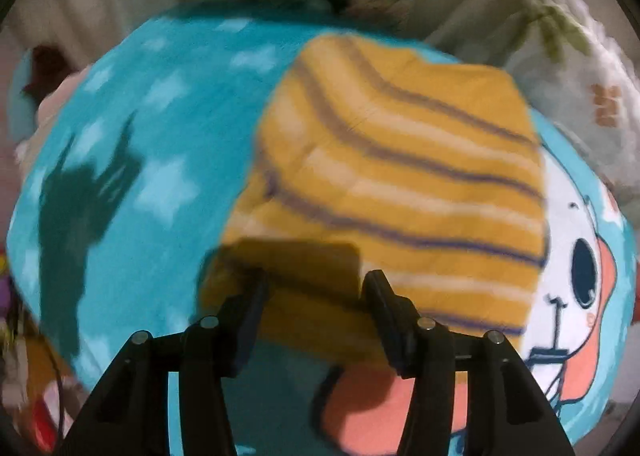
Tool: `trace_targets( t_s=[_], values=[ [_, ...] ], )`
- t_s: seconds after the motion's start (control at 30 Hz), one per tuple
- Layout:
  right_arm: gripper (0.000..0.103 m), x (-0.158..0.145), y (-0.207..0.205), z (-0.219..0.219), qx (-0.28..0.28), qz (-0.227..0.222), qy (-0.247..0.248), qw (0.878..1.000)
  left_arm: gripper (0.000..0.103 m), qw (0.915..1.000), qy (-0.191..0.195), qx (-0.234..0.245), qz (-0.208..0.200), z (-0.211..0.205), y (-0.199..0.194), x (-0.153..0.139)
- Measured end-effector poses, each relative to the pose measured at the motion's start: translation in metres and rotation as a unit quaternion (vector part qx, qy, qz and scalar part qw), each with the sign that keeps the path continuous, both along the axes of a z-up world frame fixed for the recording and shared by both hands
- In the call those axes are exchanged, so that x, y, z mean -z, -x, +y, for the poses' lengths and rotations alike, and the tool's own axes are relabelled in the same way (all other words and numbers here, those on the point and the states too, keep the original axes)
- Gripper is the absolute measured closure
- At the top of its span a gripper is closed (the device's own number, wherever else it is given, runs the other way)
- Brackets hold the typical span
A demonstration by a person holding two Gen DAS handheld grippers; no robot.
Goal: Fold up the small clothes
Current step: 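Open the right gripper and lift both grippers off the folded sweater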
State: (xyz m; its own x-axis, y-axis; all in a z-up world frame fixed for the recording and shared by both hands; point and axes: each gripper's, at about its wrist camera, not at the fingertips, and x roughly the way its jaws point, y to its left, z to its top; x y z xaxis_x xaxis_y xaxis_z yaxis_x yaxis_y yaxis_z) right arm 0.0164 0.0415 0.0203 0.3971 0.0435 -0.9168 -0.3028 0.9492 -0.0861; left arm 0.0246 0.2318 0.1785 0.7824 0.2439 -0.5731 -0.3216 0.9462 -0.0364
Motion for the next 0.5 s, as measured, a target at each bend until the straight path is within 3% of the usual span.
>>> trace_targets(
  t_s=[0.1,0.2,0.3,0.37,0.43,0.5],
  values=[
    [0.047,-0.030,0.007,-0.014,0.015,-0.032,-0.045,0.998,0.010,0.9999,-0.003,-0.014,-0.004,0.002,0.013,-0.006],
    [0.047,-0.046,0.001,-0.023,0.022,-0.054,-0.047,0.997,0.009,0.9992,-0.012,-0.036,-0.010,0.003,0.032,-0.016],
    [0.047,-0.027,-0.013,-0.028,0.025,-0.025,-0.045,0.998,0.004,0.9964,-0.039,-0.071,-0.025,0.000,0.055,-0.031],
    [0.045,0.007,-0.024,-0.022,0.002,0.040,-0.036,0.999,0.000,0.9920,-0.065,-0.097,-0.049,-0.004,0.073,-0.044],
    [0.043,0.006,-0.020,-0.021,-0.012,0.016,-0.028,0.999,0.000,0.9853,-0.091,-0.123,-0.076,-0.009,0.096,-0.057],
    [0.042,-0.009,-0.004,-0.022,-0.035,0.011,-0.064,0.997,0.000,0.9770,-0.113,-0.141,-0.113,-0.018,0.120,-0.067]
  ],
)
